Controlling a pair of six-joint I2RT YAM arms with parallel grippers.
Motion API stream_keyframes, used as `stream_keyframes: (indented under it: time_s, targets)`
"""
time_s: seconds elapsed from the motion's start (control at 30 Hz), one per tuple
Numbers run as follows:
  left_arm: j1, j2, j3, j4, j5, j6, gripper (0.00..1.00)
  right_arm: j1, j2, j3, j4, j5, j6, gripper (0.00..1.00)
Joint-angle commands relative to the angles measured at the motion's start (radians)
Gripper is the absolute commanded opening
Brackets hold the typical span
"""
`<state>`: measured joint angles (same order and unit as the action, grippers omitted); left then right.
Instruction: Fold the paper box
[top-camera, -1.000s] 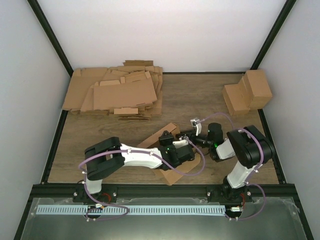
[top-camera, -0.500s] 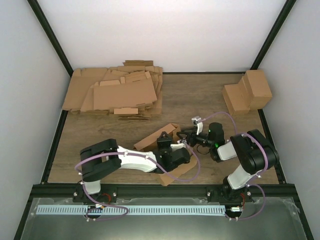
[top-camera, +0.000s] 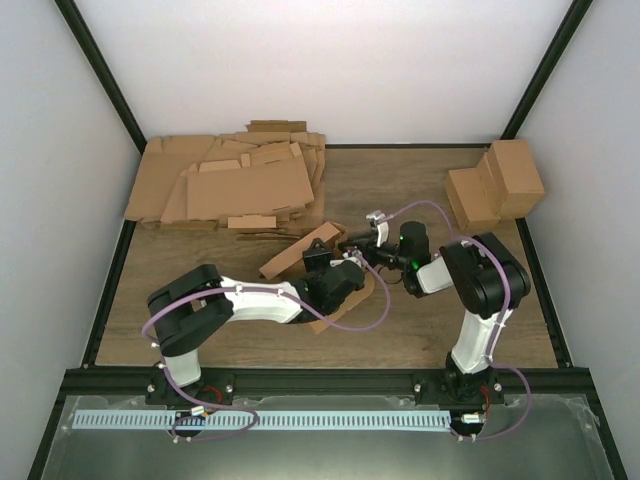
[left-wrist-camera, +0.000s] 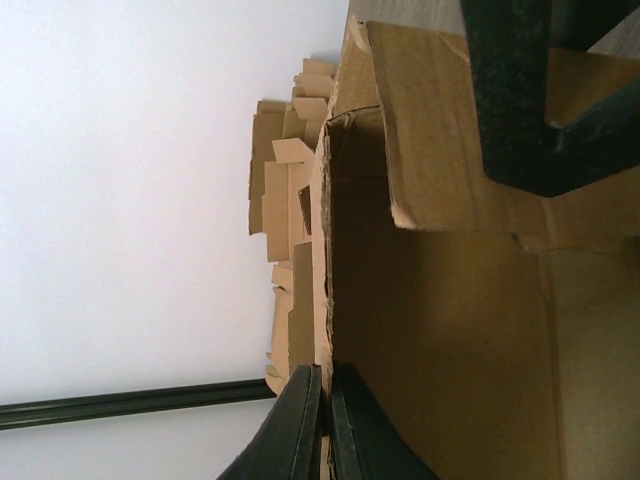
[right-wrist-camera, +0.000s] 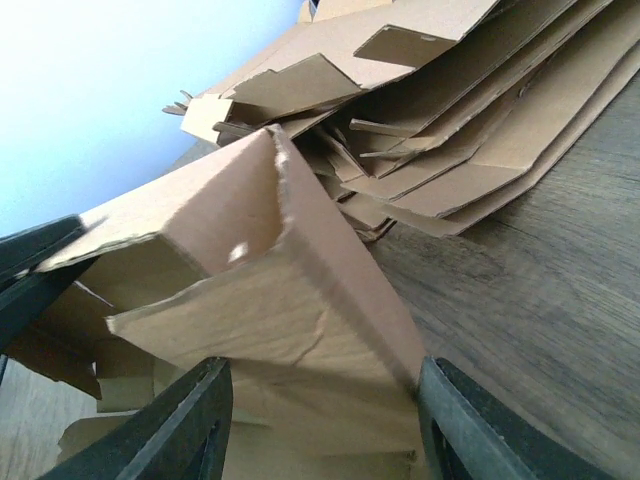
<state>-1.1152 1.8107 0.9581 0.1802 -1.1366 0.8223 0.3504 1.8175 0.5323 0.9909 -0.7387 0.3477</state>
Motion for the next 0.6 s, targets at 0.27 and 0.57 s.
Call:
stream_keyframes:
  time_s: [0.27, 0.57]
  targets:
    - [-0.063, 0.078, -0.022, -0.048, 0.026, -0.114, 0.04, 0.043, 0.073, 0.008, 0.038, 0.024, -0.044, 0.56]
    - [-0.028, 0.057, -0.006, -0.1, 0.058, -0.148, 0.04, 0.058, 0.067, -0.014, 0.099, 0.052, -0.064, 0.8]
